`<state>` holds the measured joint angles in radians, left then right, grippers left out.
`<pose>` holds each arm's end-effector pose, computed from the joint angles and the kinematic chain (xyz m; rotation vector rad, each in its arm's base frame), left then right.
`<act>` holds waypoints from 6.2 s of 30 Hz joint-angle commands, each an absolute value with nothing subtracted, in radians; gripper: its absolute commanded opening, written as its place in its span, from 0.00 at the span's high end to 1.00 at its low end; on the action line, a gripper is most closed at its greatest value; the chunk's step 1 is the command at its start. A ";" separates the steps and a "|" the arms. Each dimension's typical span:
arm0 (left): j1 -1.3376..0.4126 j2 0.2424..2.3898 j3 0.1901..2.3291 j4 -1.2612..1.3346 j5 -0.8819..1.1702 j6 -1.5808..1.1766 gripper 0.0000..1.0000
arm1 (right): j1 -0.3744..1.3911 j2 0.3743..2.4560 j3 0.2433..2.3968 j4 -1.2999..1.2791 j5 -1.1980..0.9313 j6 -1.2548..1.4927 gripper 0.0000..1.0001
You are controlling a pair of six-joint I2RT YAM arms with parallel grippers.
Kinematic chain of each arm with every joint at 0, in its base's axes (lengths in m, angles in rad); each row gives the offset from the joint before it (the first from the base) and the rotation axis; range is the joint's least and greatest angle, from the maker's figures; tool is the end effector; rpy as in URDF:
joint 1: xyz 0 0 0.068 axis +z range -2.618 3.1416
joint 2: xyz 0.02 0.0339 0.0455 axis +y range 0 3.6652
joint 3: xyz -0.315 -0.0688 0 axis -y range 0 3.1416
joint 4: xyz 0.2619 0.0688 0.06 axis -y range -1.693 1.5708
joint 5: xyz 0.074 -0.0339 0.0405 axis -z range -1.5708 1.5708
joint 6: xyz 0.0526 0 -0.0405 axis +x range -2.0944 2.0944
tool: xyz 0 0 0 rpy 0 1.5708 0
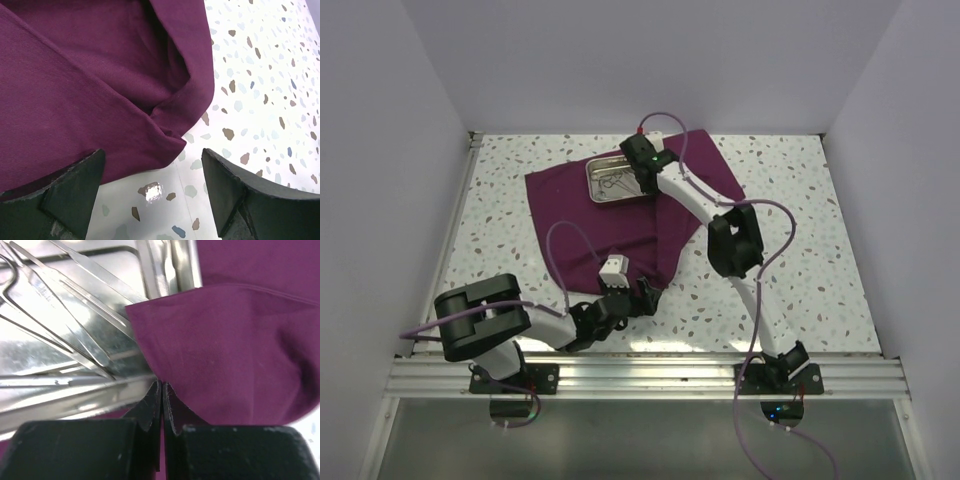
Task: Open and lay out the surgical kit
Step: Open the surgical kit at the center of the board, then smooth out the surgical kit at the center of the board, then adjust the surgical kit at the center of the board.
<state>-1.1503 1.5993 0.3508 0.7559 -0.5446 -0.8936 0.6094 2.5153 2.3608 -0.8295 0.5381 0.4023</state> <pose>0.1366 -0.2387 0.1427 -0.0768 2.0661 -0.7436 0.5150 0.3266 0.2179 -0.0486 2.3785 -0.2248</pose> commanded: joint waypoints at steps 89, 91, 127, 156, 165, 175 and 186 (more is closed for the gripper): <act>-1.344 1.522 0.921 -1.316 -0.775 -1.818 1.00 | 0.611 0.787 0.716 -0.598 0.348 0.620 0.02; -1.388 1.503 0.904 -1.318 -0.758 -1.870 1.00 | 0.609 0.759 0.713 -0.607 0.338 0.620 0.02; -0.217 1.501 1.038 0.106 -0.292 -0.531 0.01 | 0.187 2.034 1.844 -0.495 -0.026 0.456 0.02; -0.009 2.002 1.307 0.135 -0.216 -0.611 0.16 | 0.043 2.681 2.539 -0.555 -0.107 0.457 0.02; -0.003 2.043 1.376 -0.046 -0.330 -0.609 0.16 | 0.043 2.717 2.513 -0.503 -0.221 0.537 0.02; -0.006 2.112 1.451 -0.120 -0.282 -0.621 0.32 | 0.057 2.724 2.470 -0.463 -0.276 0.568 0.40; -0.029 2.204 1.515 -0.202 -0.298 -0.644 0.56 | 0.060 2.675 2.399 -0.474 -0.219 0.557 1.00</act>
